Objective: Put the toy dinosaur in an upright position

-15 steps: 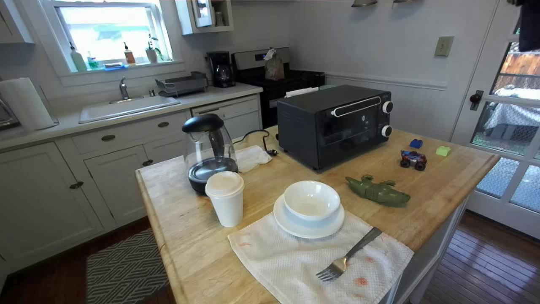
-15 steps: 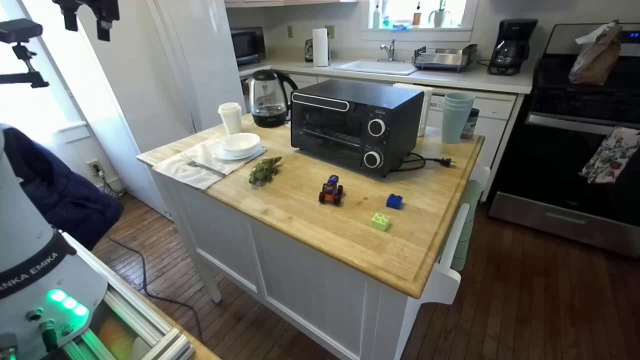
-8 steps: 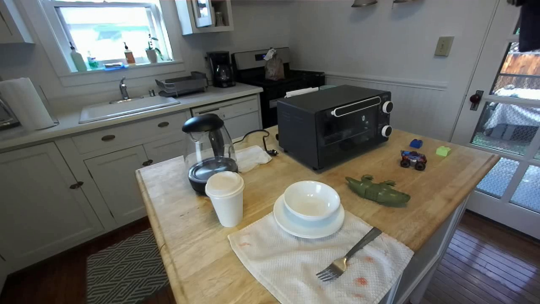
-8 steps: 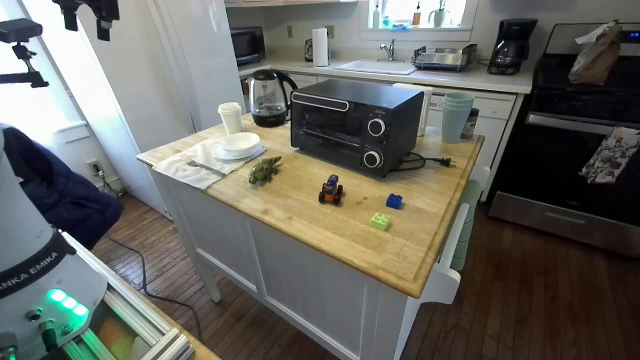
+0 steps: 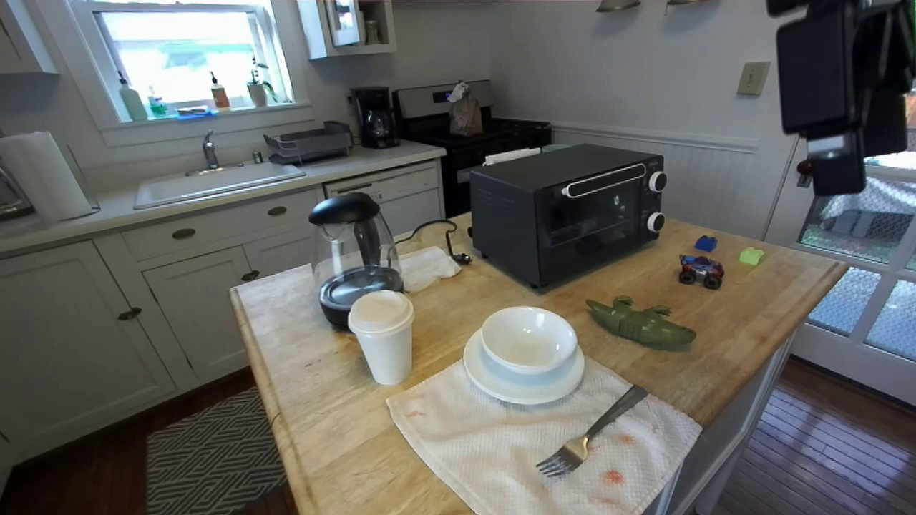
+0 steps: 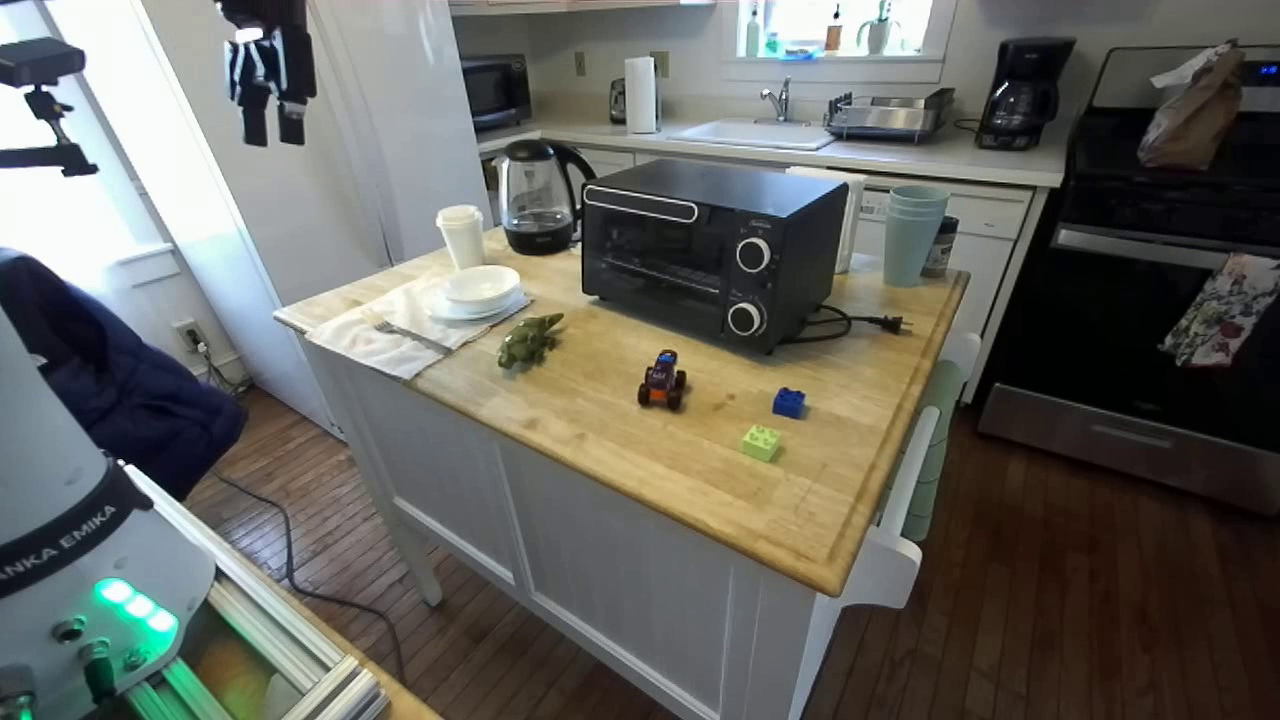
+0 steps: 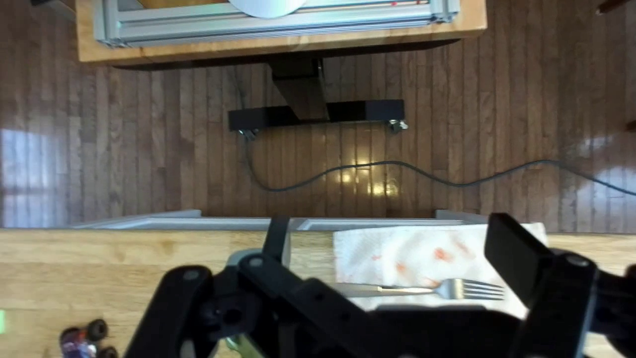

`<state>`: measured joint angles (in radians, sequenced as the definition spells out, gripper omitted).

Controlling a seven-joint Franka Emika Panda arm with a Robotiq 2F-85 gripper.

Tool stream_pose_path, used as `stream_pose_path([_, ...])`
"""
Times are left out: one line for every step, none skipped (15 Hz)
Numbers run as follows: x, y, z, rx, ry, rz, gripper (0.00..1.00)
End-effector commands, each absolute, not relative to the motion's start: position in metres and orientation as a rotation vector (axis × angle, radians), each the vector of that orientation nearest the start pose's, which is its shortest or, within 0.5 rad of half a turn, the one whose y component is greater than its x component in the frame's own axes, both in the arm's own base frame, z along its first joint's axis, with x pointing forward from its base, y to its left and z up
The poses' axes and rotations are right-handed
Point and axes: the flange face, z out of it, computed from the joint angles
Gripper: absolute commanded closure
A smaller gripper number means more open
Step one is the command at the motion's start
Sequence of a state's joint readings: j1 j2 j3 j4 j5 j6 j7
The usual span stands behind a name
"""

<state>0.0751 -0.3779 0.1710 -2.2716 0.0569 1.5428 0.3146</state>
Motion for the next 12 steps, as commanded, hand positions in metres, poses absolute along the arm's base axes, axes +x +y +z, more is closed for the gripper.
stream_pose_path([0.387, 0.082, 0.438, -3.324, 0.360, 0.627, 0.00])
stream_pose_path([0.387, 0.079, 0.428, -3.368, 0.401, 0.640, 0.00])
stream_pose_path([0.387, 0.078, 0.418, -3.419, 0.423, 0.645, 0.00])
stream_pose_path([0.388, 0.077, 0.407, -3.471, 0.438, 0.652, 0.00])
stream_pose_path([0.389, 0.076, 0.397, -3.521, 0.442, 0.656, 0.00])
stream_pose_path([0.388, 0.077, 0.384, -3.541, 0.444, 0.674, 0.00])
stream_pose_path([0.388, 0.078, 0.374, -3.502, 0.445, 0.715, 0.00])
stream_pose_path([0.386, 0.076, 0.392, -3.486, 0.424, 0.702, 0.00])
stream_pose_path([0.385, 0.077, 0.384, -3.485, 0.420, 0.727, 0.00])
stream_pose_path([0.386, 0.077, 0.383, -3.485, 0.419, 0.734, 0.00])
stream_pose_path([0.386, 0.077, 0.384, -3.484, 0.421, 0.730, 0.00])
stream_pose_path([0.386, 0.076, 0.385, -3.484, 0.424, 0.724, 0.00])
